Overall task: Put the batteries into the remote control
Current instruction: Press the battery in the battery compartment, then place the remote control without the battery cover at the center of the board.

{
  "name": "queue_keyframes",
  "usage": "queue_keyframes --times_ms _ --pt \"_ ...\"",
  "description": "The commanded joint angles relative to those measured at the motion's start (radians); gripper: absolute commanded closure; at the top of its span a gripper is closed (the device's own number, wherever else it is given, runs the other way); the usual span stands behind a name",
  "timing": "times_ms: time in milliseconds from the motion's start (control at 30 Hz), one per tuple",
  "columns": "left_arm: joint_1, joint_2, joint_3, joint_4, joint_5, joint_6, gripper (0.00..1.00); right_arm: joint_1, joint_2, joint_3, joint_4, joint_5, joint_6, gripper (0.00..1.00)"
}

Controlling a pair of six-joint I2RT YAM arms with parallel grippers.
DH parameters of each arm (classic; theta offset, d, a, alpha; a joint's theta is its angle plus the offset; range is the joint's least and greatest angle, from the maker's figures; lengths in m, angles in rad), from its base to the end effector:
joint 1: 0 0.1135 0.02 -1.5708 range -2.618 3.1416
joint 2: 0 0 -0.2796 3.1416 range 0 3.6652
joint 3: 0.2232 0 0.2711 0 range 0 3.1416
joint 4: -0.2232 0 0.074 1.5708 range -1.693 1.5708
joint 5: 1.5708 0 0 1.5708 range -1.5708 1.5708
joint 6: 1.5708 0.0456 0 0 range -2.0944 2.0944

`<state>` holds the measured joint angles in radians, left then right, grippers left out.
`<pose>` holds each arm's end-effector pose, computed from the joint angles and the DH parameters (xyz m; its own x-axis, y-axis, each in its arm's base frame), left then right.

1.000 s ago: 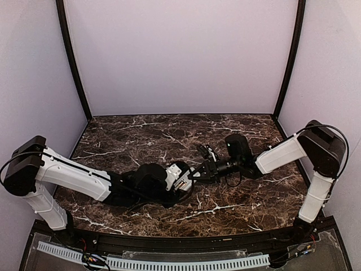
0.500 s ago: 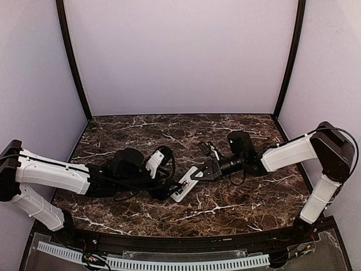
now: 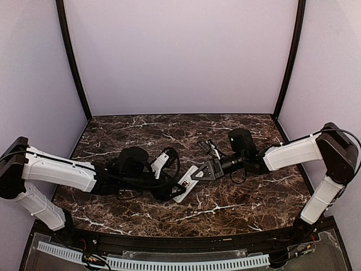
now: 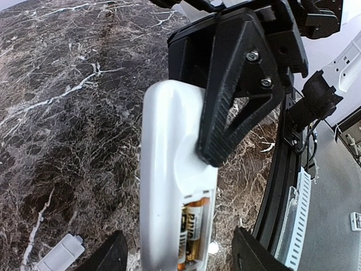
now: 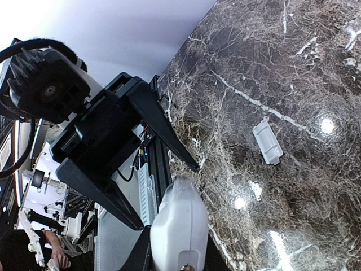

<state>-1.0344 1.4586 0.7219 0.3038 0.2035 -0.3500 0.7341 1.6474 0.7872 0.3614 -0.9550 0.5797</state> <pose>0.1620 -0.2906 0.2084 -0.5222 0.2212 -0.8236 0.8053 0.4457 -0.3909 0.2330 0.2604 0.1830 -0.8006 -0.2963 -0.5208 -0.5744 0.1326 0.8077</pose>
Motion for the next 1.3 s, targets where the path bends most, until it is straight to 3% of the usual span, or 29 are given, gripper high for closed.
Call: queue_keyframes --times_ms 0,333,567,1100,1267 --pt "0.010 0.025 0.047 -0.049 0.008 0.001 0.38 0.014 -0.035 0.031 0.014 -0.028 -0.023 1.00" --pt "0.015 0.071 0.071 -0.110 -0.031 0.010 0.48 0.015 -0.048 0.024 0.032 -0.052 -0.013 1.00" --pt "0.047 0.063 0.070 -0.192 -0.026 0.061 0.34 -0.037 -0.067 -0.032 0.075 -0.066 0.019 1.00" --pt "0.054 0.068 0.109 -0.327 -0.158 0.147 0.26 -0.068 0.103 -0.030 -0.076 0.062 0.009 1.00" --pt "0.064 0.088 0.129 -0.367 -0.191 0.135 0.28 -0.069 0.143 -0.024 -0.077 0.073 0.024 0.89"
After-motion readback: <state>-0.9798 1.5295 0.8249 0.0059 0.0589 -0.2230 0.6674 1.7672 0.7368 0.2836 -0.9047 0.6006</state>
